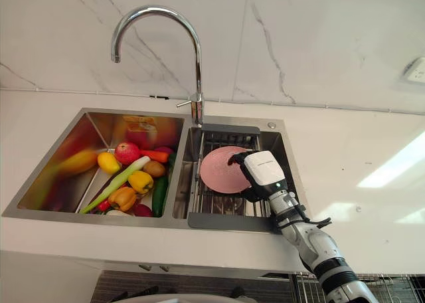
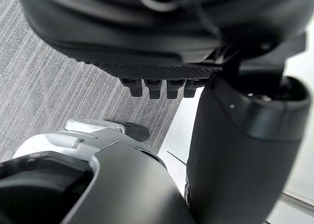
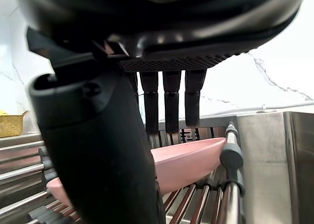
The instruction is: Walk over to the sink, pick up the cup, carry it to the dishwasher, place the cup inside the dishwasher, then close the dishwasher door
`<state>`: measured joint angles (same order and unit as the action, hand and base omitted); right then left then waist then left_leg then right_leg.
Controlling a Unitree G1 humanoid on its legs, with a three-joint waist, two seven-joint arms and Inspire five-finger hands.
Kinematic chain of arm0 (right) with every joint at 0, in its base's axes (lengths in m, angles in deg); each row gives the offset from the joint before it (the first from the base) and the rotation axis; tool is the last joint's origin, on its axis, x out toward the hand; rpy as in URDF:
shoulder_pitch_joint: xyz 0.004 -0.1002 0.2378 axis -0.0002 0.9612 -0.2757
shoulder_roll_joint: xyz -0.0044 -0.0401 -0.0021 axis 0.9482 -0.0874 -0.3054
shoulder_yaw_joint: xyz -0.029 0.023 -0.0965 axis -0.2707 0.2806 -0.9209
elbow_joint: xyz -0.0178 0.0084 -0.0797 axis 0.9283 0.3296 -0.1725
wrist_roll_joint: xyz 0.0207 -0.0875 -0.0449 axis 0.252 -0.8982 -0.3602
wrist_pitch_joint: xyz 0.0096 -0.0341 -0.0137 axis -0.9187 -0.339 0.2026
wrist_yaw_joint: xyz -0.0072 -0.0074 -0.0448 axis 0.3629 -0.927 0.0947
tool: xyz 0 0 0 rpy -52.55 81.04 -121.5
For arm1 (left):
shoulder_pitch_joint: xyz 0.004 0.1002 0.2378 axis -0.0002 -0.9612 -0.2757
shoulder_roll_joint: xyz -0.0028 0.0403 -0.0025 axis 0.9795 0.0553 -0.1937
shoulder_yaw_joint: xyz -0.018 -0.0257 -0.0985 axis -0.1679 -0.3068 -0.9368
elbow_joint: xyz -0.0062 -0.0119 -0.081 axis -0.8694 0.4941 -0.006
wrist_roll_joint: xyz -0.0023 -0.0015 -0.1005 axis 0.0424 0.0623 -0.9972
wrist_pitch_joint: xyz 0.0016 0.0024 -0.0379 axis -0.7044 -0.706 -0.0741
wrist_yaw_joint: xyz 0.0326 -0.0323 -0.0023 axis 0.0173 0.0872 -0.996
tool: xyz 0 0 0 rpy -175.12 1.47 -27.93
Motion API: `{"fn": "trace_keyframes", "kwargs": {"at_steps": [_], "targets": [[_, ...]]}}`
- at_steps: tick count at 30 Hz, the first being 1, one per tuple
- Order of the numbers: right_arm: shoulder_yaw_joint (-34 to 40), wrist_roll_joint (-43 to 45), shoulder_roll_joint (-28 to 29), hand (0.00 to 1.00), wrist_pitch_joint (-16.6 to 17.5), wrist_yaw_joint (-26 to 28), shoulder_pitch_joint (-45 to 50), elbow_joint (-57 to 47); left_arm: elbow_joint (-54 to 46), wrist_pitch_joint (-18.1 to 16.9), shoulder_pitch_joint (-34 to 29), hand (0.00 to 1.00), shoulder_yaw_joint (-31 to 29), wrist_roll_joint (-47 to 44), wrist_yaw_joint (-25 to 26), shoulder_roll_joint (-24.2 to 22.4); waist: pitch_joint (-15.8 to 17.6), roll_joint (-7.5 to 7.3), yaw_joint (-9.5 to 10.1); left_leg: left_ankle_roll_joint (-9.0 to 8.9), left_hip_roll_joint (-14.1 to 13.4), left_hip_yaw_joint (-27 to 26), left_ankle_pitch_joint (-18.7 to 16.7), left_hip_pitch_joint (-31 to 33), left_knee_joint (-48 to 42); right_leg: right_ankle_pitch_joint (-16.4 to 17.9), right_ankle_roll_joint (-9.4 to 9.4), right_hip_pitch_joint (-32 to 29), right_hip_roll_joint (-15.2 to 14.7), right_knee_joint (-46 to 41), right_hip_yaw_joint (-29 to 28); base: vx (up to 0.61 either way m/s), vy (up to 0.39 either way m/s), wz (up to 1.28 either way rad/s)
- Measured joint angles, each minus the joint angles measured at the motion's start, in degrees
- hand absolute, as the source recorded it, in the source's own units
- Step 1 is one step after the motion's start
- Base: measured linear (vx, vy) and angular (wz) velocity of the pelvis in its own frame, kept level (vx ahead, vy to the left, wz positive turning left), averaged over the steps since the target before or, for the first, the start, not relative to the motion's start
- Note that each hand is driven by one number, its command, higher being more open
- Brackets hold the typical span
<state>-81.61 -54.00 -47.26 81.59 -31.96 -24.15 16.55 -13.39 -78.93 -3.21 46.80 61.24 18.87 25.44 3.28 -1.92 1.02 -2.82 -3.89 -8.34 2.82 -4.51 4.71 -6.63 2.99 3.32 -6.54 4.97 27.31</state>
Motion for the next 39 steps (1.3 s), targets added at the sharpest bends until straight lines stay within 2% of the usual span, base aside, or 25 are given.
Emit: {"fn": "trace_keyframes", "kwargs": {"at_steps": [15, 16, 26, 35, 36, 39], "targets": [[-0.1, -0.3, -1.0, 0.0, 2.5, -0.8, 0.0, 0.1, 0.0, -0.3, 0.0, 1.0, 0.0, 0.0, 0.0, 0.0, -0.1, 0.12, -0.01, -0.02, 0.0, 0.1, 0.0, 0.4, 0.0, 0.1, -0.07, -0.3, 0.0, 0.0, 0.1, 0.0, 0.0, 0.0], [0.0, -0.3, -1.1, 1.0, 2.6, -0.8, 0.0, 0.1, 0.0, -0.3, 0.0, 1.0, 0.0, 0.0, 0.0, 0.0, -0.1, 0.12, -0.01, -0.02, 0.0, 0.1, 0.0, 0.4, 0.0, 0.1, -0.07, -0.4, 0.0, 0.0, 0.1, 0.0, 0.0, 0.0], [-0.1, 2.4, -0.6, 1.0, 1.2, 0.1, 0.0, 0.4, 0.1, -0.1, 0.1, 1.0, 0.1, 0.0, -0.1, -0.1, -0.2, 0.49, 0.09, -0.01, 0.0, 0.2, 0.0, 0.4, -0.2, 0.0, -0.09, -0.1, 0.1, 0.0, 0.3, 0.0, 0.0, 0.0], [1.5, 8.9, 2.3, 1.0, -1.8, -2.9, 0.2, 3.3, 0.1, -0.3, 0.1, 1.0, 0.1, 0.0, 0.1, -0.2, 0.0, 1.01, 0.35, -0.63, -0.1, 1.3, 0.3, 0.5, -0.5, 0.5, -0.04, 0.5, 0.2, 0.2, 1.3, 0.0, 0.001, 0.06], [2.2, 9.8, 3.2, 1.0, -2.0, -4.1, 0.2, 3.9, 0.1, -0.4, 0.1, 1.0, 0.1, 0.0, 0.1, -0.3, 0.1, 1.06, 0.43, -0.81, -0.2, 1.4, 0.4, 0.6, -0.4, 0.5, -0.15, 0.5, 0.3, 0.2, 1.4, -0.02, 0.001, 0.03], [7.4, 14.8, 9.6, 1.0, -3.8, -12.6, 0.2, 4.5, 0.1, -0.7, 0.2, 1.0, 0.1, 0.0, 0.2, -0.9, -0.2, 1.86, 0.84, -0.79, -0.4, 1.7, 0.5, 0.6, 0.0, 0.6, -0.3, 0.5, 0.5, 0.2, 1.7, 0.0, -0.002, 0.05]]}}
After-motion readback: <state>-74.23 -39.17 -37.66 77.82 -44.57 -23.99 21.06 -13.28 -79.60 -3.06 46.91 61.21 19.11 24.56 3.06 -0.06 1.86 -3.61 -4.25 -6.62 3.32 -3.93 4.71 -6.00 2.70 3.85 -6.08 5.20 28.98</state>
